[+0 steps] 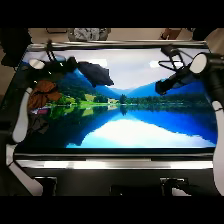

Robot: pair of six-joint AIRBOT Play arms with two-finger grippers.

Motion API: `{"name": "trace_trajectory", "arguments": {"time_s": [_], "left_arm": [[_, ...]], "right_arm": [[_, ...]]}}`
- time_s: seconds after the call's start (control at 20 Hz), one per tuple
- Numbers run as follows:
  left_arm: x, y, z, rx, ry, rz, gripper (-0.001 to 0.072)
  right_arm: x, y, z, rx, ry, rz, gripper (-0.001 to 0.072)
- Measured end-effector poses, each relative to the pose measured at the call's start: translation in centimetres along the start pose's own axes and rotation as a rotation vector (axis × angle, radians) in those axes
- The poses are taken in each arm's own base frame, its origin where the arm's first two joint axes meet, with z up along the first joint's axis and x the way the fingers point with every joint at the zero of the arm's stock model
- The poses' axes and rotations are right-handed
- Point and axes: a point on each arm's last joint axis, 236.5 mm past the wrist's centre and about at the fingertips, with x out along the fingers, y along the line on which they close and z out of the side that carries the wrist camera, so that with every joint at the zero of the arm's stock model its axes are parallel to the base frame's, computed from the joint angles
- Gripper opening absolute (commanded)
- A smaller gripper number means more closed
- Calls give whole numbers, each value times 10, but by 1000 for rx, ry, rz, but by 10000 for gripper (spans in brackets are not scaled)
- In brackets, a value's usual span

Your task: Fold the shirts.

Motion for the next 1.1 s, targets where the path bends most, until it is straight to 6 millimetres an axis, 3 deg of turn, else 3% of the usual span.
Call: {"name": "trace_trajectory", "arguments": {"time_s": [0.1,0.15,0.3,0.4,0.5,0.55,0.65,0.75,0.85,0.95,1.1], "left_arm": [[-58,-100,41,200,-119,-109,24],[-86,-146,52,279,-169,-157,24],[-176,-284,53,475,-302,-320,24],[-223,-347,42,558,-373,-403,25],[-247,-385,25,617,-393,-454,25],[-246,-394,13,631,-374,-467,24],[-225,-394,-13,623,-301,-468,25],[-179,-373,-53,586,-166,-439,25],[-121,-333,-115,527,32,-389,25],[-68,-283,-187,431,237,-322,25],[-21,-217,-282,287,481,-218,25]], "right_arm": [[-47,-20,15,-34,-94,-115,672],[-74,-27,22,-46,-149,-167,672],[-163,-36,35,-68,-331,-303,672],[-216,-34,33,-73,-433,-370,672],[-261,-29,26,-76,-516,-418,672],[-279,-26,20,-76,-544,-434,672],[-300,-20,8,-73,-564,-450,672],[-304,-15,-6,-68,-536,-438,672],[-292,-11,-21,-62,-463,-407,671],[-266,-6,-36,-55,-349,-353,671],[-215,1,-53,-49,-174,-255,671]]}}
